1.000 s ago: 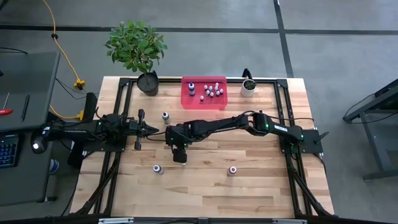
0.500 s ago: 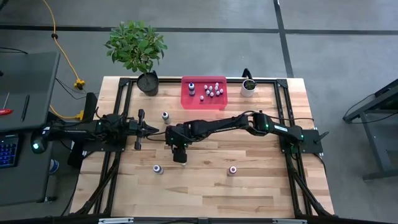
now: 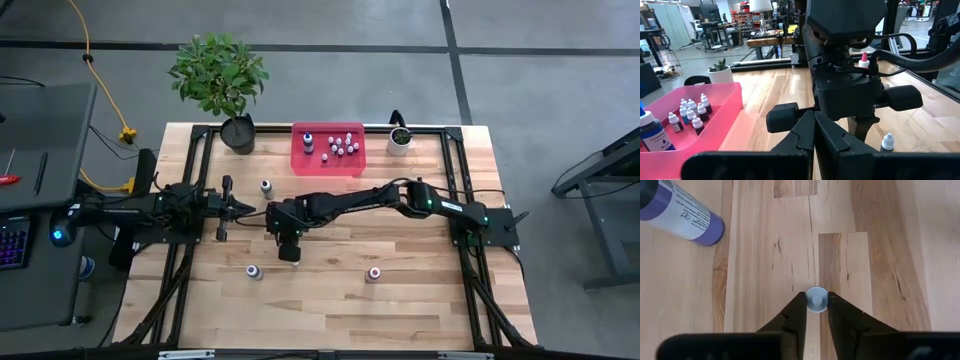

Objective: Pick & Place food coloring
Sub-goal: Put the small black food coloring bottle into the red bin

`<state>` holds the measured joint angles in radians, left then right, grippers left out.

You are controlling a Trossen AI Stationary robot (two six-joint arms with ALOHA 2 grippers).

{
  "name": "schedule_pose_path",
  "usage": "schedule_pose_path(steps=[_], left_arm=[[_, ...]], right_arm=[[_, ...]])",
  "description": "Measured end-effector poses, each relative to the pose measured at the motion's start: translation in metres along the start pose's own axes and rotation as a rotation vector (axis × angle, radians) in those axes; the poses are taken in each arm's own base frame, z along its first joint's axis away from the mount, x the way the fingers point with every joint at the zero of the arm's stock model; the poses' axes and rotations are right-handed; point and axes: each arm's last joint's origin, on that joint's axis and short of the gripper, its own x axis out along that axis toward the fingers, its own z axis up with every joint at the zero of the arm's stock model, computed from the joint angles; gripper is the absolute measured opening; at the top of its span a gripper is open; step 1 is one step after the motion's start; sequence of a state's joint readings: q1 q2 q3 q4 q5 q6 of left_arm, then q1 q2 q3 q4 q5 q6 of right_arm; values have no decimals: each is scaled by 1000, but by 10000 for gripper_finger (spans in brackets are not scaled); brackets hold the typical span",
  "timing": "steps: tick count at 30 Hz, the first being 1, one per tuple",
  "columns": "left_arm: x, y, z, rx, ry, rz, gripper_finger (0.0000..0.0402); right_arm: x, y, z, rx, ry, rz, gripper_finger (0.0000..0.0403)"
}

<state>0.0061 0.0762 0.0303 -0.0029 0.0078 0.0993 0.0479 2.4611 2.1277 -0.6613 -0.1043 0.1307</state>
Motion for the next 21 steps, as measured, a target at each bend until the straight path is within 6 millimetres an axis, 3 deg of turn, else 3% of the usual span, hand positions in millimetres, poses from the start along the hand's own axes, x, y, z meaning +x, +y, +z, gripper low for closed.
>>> schedule_pose_path(steps=[5,15,21], left_arm=[[0,0,0,0,0,0,0],[0,0,0,0,0,0,0],[0,0,0,0,0,0,0]], right_arm=[[-1,0,0,-1,-2,0,36],[-1,1,0,-2,5,0,36],[-18,2,0,8,40,-52,35]])
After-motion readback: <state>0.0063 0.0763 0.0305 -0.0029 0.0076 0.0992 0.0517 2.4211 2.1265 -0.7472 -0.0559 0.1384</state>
